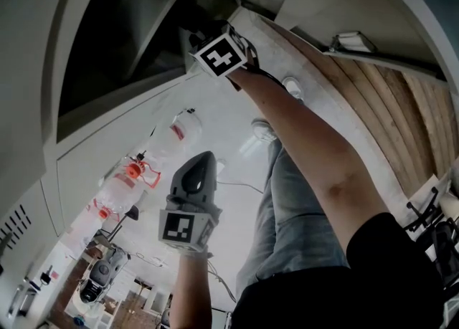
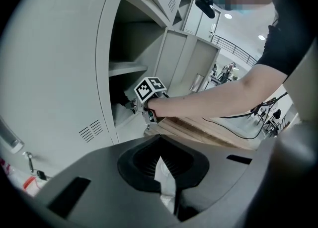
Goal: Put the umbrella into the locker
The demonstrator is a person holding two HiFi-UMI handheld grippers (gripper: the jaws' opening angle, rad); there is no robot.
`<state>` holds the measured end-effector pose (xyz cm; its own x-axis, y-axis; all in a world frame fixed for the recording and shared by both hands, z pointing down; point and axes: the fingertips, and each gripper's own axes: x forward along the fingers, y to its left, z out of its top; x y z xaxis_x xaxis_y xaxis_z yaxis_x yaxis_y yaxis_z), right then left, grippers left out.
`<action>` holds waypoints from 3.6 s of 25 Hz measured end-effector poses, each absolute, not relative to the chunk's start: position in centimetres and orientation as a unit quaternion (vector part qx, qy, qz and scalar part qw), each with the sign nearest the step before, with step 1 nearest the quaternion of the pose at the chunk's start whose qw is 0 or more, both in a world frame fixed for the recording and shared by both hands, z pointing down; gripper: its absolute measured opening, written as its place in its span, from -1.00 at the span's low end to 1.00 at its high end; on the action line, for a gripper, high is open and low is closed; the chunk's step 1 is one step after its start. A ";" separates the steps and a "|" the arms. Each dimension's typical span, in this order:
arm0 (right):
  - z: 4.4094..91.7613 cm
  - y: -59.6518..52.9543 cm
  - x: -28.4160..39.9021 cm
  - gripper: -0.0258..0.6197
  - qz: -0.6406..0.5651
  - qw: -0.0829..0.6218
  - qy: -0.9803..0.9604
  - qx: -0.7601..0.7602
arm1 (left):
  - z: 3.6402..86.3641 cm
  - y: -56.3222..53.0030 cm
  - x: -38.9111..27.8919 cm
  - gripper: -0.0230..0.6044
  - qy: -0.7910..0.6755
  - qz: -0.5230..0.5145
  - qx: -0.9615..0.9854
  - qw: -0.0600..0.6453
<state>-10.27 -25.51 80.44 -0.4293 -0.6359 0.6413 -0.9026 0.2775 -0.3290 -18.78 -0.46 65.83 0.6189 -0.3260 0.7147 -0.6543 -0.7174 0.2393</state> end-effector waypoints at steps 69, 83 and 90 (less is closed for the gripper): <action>29.1 -4.6 -6.1 -0.79 0.115 0.097 -0.905 0.398 | 26.7 -1.5 -16.8 -0.90 -0.422 0.125 0.895 0.071; 26.6 -4.6 -4.7 -0.79 0.098 0.097 -0.908 0.395 | 24.6 -1.2 -16.7 -0.90 -0.453 0.096 0.884 0.070; 27.1 -4.0 -4.4 -0.79 0.095 0.108 -0.906 0.397 | 25.0 -0.9 -16.8 -0.90 -0.456 0.098 0.881 0.076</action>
<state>-4.44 -4.04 27.07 -0.6609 -0.6999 0.2709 -0.7410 0.6658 -0.0873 -16.83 -0.87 25.02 0.5642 -0.7892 0.2425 -0.8190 -0.5721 0.0436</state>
